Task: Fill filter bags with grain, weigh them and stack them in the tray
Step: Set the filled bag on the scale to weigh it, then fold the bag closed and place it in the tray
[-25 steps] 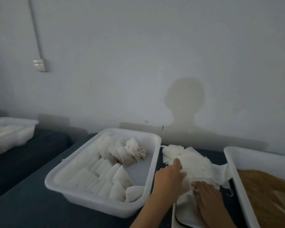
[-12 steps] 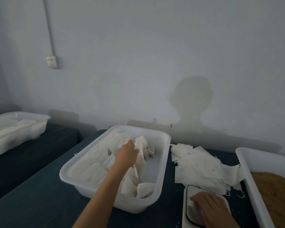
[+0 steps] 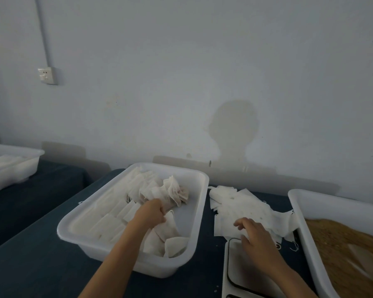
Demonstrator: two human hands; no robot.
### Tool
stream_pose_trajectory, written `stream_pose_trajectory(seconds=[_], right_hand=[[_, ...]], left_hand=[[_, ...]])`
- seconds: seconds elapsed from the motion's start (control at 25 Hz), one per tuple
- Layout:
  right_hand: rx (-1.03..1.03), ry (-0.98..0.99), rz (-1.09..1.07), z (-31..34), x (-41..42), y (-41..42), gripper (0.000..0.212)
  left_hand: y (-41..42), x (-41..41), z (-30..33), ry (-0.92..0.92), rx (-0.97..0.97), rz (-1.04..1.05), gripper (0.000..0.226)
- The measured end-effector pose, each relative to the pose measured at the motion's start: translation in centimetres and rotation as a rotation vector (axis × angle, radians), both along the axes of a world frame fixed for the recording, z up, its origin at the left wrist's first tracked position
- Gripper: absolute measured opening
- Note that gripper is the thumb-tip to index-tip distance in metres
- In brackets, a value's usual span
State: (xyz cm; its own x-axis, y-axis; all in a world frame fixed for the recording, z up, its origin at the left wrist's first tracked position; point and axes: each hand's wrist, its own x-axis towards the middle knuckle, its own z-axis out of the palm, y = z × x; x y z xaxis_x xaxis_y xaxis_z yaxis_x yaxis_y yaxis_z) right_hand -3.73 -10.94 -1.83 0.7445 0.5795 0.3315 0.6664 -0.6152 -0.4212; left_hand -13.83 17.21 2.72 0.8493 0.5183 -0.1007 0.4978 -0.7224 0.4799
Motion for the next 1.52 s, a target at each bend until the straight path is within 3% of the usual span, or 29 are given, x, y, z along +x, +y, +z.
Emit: stream_pose_trajectory(seconds=[0.24, 0.4, 0.56, 0.88, 1.0, 1.12, 1.2, 1.32, 1.4, 1.52], right_hand=[[-0.093, 0.101, -0.291, 1.0, 4.9, 1.6, 0.022], [-0.355, 0.240, -0.461, 0.2, 6.4, 2.1, 0.042], [-0.303, 0.134, -0.479, -0.1, 7.3, 1.6, 0.024], [-0.253, 0.132, -0.476, 1.1, 7.4, 1.3, 0.030], [-0.212, -0.040, -0.523, 3.4, 6.7, 0.8, 0.015], [-0.083, -0.200, -0.493, 6.7, 5.8, -0.3, 0.029], [0.143, -0.108, -0.404, 9.1, 4.9, -1.8, 0.031], [0.434, 0.203, -0.259, 12.3, 3.7, -4.8, 0.027], [0.531, 0.408, -0.205, 13.0, 2.8, -7.8, 0.021], [0.612, 0.549, -0.228, 12.0, 2.0, -12.0, 0.012]], left_hand=[[-1.0, -0.4, 1.5, -0.279, 0.133, 0.099, 0.012], [-1.8, 0.1, 1.4, -0.358, 0.114, 0.082, 0.010], [-1.5, 0.4, 0.1, -0.364, 0.074, 0.099, 0.008], [-2.3, 0.3, 0.4, -0.507, 0.092, 0.128, 0.006], [-3.8, 0.2, 1.8, -0.632, 0.053, 0.079, 0.005], [-7.2, 1.0, 2.9, -0.641, -0.022, -0.076, 0.002], [-10.5, 1.9, 3.3, -0.629, -0.095, -0.238, 0.004], [-15.7, 3.3, 3.8, -0.638, -0.192, -0.445, 0.010], [-19.6, 4.2, 3.9, -0.617, -0.221, -0.561, 0.020], [-25.5, 5.7, 3.6, -0.581, -0.257, -0.625, 0.042]])
